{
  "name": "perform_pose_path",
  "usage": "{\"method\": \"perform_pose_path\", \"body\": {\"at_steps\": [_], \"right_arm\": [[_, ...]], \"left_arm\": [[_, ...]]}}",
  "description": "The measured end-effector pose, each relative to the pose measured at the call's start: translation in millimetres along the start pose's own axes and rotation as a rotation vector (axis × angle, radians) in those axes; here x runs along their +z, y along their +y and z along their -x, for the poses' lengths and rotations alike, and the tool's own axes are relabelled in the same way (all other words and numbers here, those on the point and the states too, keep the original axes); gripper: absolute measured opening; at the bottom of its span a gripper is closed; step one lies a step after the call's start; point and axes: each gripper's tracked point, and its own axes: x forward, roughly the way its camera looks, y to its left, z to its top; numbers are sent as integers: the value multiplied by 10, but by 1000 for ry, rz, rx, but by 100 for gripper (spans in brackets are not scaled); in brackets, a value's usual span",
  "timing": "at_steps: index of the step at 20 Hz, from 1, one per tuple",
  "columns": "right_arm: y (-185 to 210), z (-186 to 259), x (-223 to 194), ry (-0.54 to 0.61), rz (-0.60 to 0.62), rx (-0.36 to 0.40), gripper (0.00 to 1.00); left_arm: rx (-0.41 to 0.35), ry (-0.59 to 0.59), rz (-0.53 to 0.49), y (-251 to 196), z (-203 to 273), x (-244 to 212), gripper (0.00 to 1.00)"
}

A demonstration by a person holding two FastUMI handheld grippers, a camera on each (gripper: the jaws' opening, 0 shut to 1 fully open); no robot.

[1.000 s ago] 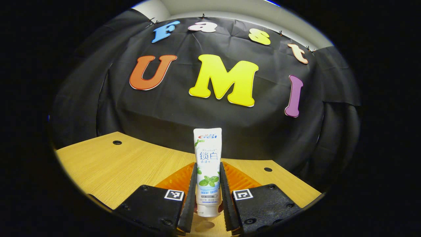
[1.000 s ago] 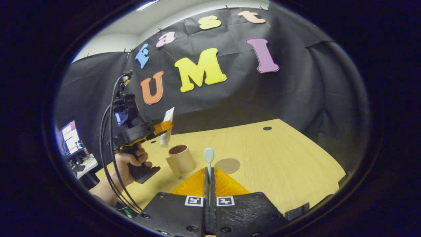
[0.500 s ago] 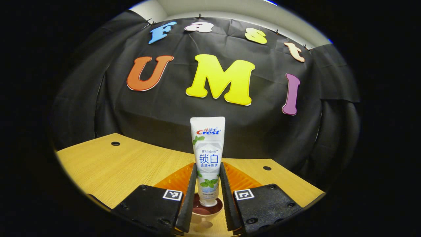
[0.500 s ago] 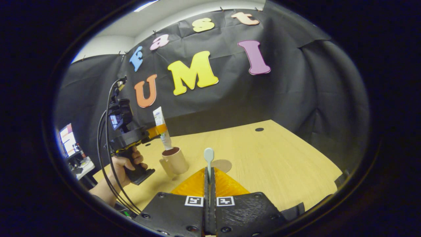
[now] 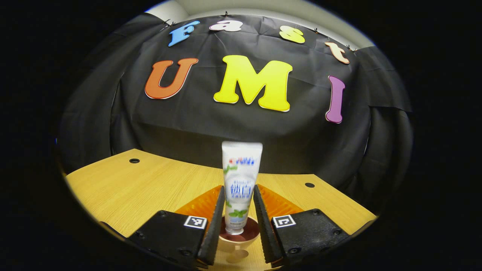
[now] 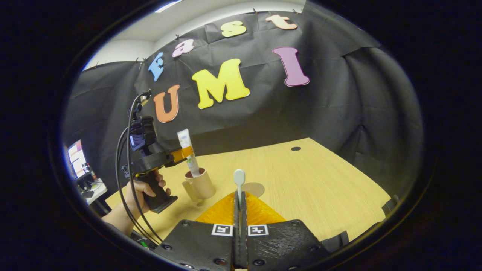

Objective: Put the toothbrush and toothpaste on the desktop into the cup, then pick up the cup and place it on the coaster on the desktop.

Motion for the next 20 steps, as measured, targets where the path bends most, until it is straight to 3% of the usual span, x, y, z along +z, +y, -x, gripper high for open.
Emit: {"method": "perform_pose_path", "body": {"at_steps": [1, 3, 4, 12, 16, 20], "right_arm": [[27, -2, -14, 0, 2, 3, 0], [90, -27, 6, -8, 33, 14, 2], [128, -51, 25, -15, 46, 22, 0], [931, -748, 647, -150, 213, 184, 0], [1481, -1082, 839, -164, 200, 314, 0], [1890, -1254, 1031, -234, 207, 384, 0]], "left_arm": [[4, -6, -6, 4, 27, 26, 51], [22, -38, -55, 33, 128, 131, 88], [30, -55, -71, 72, 182, 175, 99], [130, -116, -120, 682, 849, 398, 100], [157, -110, -122, 911, 1065, 365, 100], [175, -109, -124, 1066, 1130, 351, 100]]}}
